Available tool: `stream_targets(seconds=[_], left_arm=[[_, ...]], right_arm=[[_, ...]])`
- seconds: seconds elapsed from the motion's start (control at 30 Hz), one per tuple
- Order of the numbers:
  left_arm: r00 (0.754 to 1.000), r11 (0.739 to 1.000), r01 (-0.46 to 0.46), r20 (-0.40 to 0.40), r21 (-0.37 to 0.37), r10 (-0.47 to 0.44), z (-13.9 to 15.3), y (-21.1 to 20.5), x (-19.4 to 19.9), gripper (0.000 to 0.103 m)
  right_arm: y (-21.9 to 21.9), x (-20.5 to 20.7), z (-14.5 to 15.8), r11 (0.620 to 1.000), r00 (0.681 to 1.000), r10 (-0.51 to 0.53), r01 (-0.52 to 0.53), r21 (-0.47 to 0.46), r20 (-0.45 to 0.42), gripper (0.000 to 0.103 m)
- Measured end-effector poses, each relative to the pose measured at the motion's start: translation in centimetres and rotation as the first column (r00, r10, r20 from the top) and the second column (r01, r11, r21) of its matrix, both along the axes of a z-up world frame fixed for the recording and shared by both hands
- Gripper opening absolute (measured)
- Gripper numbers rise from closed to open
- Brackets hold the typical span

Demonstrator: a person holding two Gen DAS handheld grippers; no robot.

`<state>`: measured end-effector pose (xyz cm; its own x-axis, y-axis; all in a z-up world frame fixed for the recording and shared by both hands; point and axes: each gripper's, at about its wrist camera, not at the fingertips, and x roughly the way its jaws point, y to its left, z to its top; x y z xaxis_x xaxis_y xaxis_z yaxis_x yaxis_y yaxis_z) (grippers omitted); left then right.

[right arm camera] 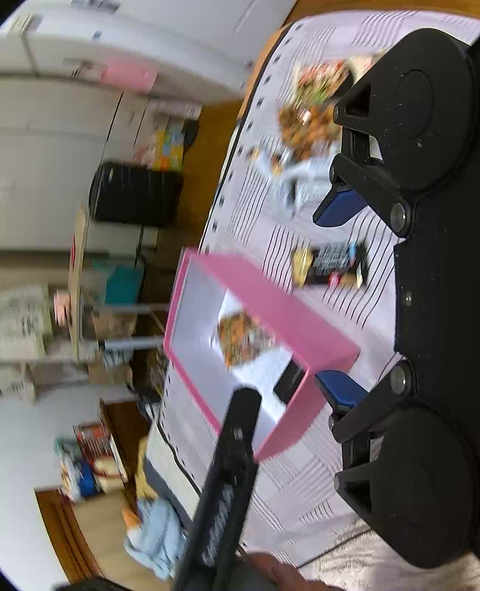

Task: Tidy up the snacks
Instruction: 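Withdraw the left tool from the box while the right tool reaches a second black pouch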

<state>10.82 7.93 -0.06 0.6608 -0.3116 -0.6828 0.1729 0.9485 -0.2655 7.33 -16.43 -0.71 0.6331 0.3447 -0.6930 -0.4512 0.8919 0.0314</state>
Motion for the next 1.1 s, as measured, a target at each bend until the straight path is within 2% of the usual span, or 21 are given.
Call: stream_targets(seconds=[0.23, 0.37, 0.5, 0.6, 0.73, 0.83, 0.93, 1.0, 1.03, 1.1], left_arm=[[0.996, 0.997, 0.082, -0.038, -0.007, -0.082, -0.8, -4.9, 0.2, 0.062], [0.994, 0.996, 0.082, -0.073, 0.024, -0.08, -2.6, -7.6, 0.9, 0.061], [0.992, 0.996, 0.067, -0.107, 0.062, -0.06, -4.8, -9.8, 2.0, 0.061], [0.99, 0.997, 0.029, -0.137, 0.066, -0.02, -6.8, -10.9, 3.0, 0.061], [0.988, 0.988, -0.037, -0.143, 0.147, 0.058, -9.3, -12.9, 4.7, 0.062], [0.984, 0.986, -0.065, -0.154, 0.153, 0.089, -10.9, -13.8, 6.0, 0.062], [0.974, 0.98, -0.125, -0.171, 0.154, 0.151, -12.6, -14.3, 7.3, 0.062], [0.964, 0.97, -0.186, -0.16, 0.154, 0.211, -13.5, -14.4, 8.1, 0.062], [0.958, 0.963, -0.215, -0.156, 0.161, 0.24, -14.0, -14.5, 8.6, 0.062], [0.948, 0.95, -0.252, -0.149, 0.185, 0.281, -14.9, -14.7, 9.2, 0.063]], right_arm=[[-5.8, -0.7, -0.9, 0.99, 0.99, -0.138, 0.139, 0.033, -0.022, 0.088], [-8.4, -0.7, -3.9, 0.976, 0.973, -0.207, 0.212, 0.052, -0.1, 0.088], [-11.0, -0.2, -7.4, 0.95, 0.94, -0.278, 0.3, 0.092, -0.199, 0.088], [-12.5, 0.5, -9.8, 0.932, 0.915, -0.311, 0.346, 0.104, -0.256, 0.088], [-13.4, 1.5, -12.9, 0.918, 0.889, -0.35, 0.389, 0.083, -0.294, 0.088], [-13.6, 2.4, -14.9, 0.901, 0.864, -0.387, 0.428, 0.066, -0.321, 0.088], [-14.0, 2.9, -16.2, 0.877, 0.848, -0.43, 0.474, 0.081, -0.311, 0.088], [-14.8, 2.9, -16.6, 0.83, 0.83, -0.486, 0.536, 0.152, -0.272, 0.089], [-15.1, 3.1, -16.9, 0.811, 0.818, -0.507, 0.56, 0.173, -0.27, 0.092], [-15.0, 3.7, -17.2, 0.814, 0.826, -0.498, 0.55, 0.185, -0.264, 0.097]])
